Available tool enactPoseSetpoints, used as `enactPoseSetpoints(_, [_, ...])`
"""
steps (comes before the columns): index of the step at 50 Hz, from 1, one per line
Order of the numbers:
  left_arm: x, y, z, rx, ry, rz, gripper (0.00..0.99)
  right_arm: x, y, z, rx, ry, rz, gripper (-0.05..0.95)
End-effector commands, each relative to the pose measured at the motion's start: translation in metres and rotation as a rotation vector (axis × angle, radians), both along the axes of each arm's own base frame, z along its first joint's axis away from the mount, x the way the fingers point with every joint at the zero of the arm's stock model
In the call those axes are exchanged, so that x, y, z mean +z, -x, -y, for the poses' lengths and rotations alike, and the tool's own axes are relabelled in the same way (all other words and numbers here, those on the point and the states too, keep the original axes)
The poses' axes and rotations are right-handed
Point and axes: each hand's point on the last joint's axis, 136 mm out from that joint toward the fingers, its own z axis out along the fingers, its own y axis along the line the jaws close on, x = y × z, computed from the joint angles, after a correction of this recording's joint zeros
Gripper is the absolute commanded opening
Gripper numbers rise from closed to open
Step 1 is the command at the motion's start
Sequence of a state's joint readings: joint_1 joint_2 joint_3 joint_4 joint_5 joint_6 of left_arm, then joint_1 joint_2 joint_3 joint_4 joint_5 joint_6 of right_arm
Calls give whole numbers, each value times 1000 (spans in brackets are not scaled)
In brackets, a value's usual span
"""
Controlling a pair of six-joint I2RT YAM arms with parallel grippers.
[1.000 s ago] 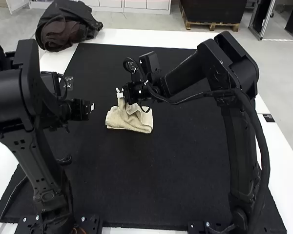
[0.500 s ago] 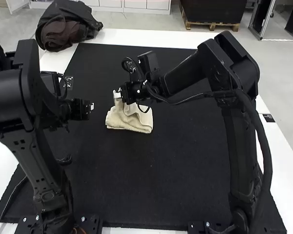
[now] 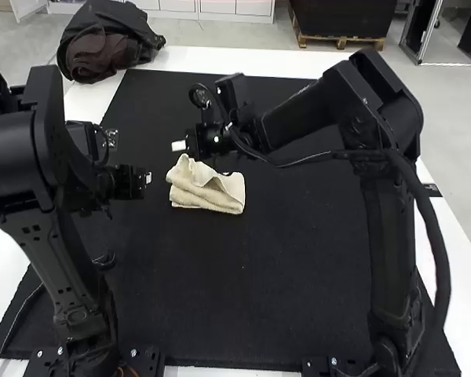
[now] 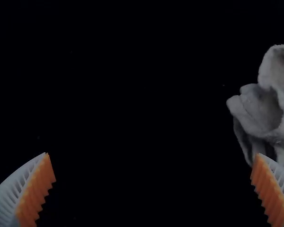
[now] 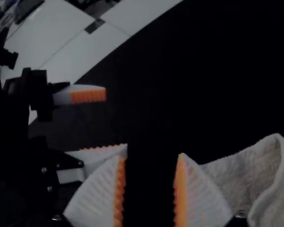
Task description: Fold the towel.
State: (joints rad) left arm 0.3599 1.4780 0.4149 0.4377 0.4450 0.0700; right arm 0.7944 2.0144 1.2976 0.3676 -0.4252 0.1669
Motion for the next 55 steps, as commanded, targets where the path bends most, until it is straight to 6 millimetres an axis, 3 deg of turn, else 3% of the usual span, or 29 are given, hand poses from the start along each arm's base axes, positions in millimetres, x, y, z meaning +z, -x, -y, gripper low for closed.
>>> enactPoseSetpoints(1, [14,-3,-2,1,-21,43,972,65,1,1,11,-105,90,-25])
enactPoseSetpoints(6, [14,-2,-2,2,-22,43,972,70,-7,10,-22,-104,132,-26])
enactPoseSetpoints(13, [16,-4,-2,1,-25,54,972,56,-26,28,-97,-50,167,-26])
enactPoseSetpoints(25, [19,-6,-4,4,-28,65,972,8,-41,49,-145,45,159,-26])
enactPoseSetpoints(49, [30,-6,-6,11,-35,95,972,-56,-49,54,-150,120,126,-26])
enactPoseSetpoints(55, [35,-6,-3,7,-32,106,972,-62,-50,53,-148,121,125,-26])
